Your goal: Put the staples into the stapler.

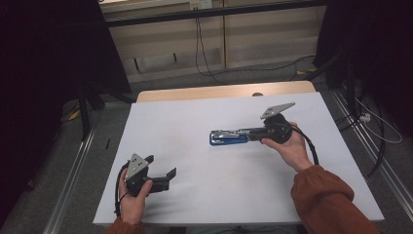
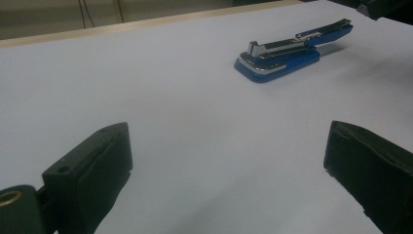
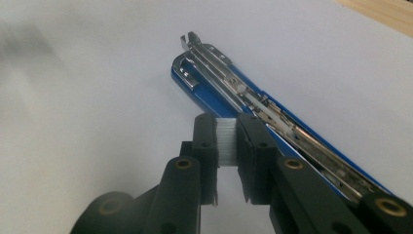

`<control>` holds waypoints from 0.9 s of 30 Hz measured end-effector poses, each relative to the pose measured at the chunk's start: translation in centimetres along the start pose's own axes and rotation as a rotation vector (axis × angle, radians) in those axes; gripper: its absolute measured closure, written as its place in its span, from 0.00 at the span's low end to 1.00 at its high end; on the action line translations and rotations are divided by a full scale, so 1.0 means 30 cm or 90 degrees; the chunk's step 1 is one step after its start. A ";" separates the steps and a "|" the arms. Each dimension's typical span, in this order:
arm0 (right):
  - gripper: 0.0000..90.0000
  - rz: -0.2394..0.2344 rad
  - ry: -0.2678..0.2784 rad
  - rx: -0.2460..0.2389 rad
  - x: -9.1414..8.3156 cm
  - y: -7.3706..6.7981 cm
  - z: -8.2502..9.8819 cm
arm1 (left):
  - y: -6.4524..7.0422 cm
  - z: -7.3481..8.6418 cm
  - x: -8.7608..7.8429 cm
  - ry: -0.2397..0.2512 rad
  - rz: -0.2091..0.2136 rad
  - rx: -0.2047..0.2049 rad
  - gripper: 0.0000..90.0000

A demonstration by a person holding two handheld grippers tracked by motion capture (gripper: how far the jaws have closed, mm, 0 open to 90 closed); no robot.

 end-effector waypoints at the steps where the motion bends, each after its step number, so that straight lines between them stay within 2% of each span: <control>1: 0.88 0.000 0.000 0.000 0.000 0.000 0.000 | 0.000 0.000 0.000 0.000 0.000 0.000 0.04; 12: 0.88 0.008 -0.002 0.002 0.025 0.040 -0.042 | 0.003 0.000 0.003 0.002 0.003 -0.002 0.04; 27: 0.88 0.001 -0.010 -0.019 0.076 0.035 -0.111 | 0.003 0.001 0.004 0.001 0.004 -0.003 0.04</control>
Point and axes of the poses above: each handheld gripper's, and its own axes: x roughly forward along the jaws, z roughly out of its underside, y roughly to its right, the point moved 10 cm from there along x, roughly forward along the jaws, and after that the axes turned 6 degrees about -x, right-handed, at the moved point
